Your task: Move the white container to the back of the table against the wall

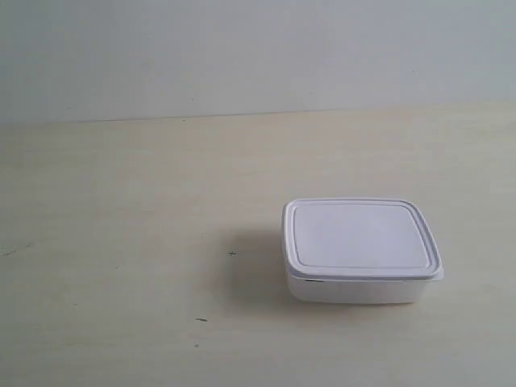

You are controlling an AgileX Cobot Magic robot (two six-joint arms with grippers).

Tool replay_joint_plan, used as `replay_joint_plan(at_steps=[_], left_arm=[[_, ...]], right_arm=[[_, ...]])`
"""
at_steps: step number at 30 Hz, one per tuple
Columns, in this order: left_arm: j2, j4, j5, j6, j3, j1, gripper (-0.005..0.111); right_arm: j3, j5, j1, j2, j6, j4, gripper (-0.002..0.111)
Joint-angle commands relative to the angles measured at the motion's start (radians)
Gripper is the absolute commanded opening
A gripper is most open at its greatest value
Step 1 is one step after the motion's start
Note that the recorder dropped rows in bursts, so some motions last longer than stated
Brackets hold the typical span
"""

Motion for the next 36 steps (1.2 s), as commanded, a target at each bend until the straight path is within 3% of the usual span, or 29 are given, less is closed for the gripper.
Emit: replay_joint_plan(at_steps=[1, 9, 11, 14, 17, 19, 23, 25, 27, 32, 36], left_arm=[[-0.004, -0.061, -0.033, -0.052, 0.0, 0.005, 0.0], [-0.004, -0.081, -0.035, -0.178, 0.0, 0.005, 0.0], [-0.004, -0.083, -0.01, -0.178, 0.0, 0.005, 0.0], [0.06, -0.081, 0.132, -0.2, -0.045, 0.005, 0.0], [0.258, 0.048, 0.271, -0.193, -0.244, 0.005, 0.0], [0.486, 0.161, 0.436, -0.125, -0.483, 0.005, 0.0], [0.851, 0.021, 0.695, 0.145, -0.902, 0.003, 0.0], [0.923, -0.062, 0.734, 0.193, -0.976, -0.037, 0.0], [0.94, -0.076, 0.732, 0.193, -0.98, -0.087, 0.0], [0.97, -0.091, 0.712, 0.17, -0.972, -0.288, 0.0], [1.029, -0.099, 0.641, 0.13, -0.972, -0.468, 0.0]], right_arm=[[0.005, -0.197, -0.003, -0.004, -0.008, -0.005, 0.0], [0.005, -0.279, -0.003, -0.004, 0.296, 0.07, 0.0], [0.005, -0.24, -0.003, -0.004, 0.431, 0.077, 0.0], [-0.082, -0.027, -0.003, 0.043, 0.453, 0.081, 0.0], [-0.258, 0.057, -0.003, 0.257, 0.463, 0.066, 0.0], [-0.453, 0.201, -0.003, 0.508, 0.458, 0.063, 0.0], [-0.924, 0.677, -0.003, 0.905, 0.4, 0.078, 0.0], [-1.095, 0.863, 0.0, 1.021, 0.4, 0.108, 0.0], [-1.159, 0.896, 0.0, 1.06, 0.378, 0.125, 0.0], [-1.189, 0.915, 0.0, 1.079, 0.287, 0.222, 0.0], [-1.189, 1.078, 0.0, 1.102, 0.233, 0.25, 0.0]])
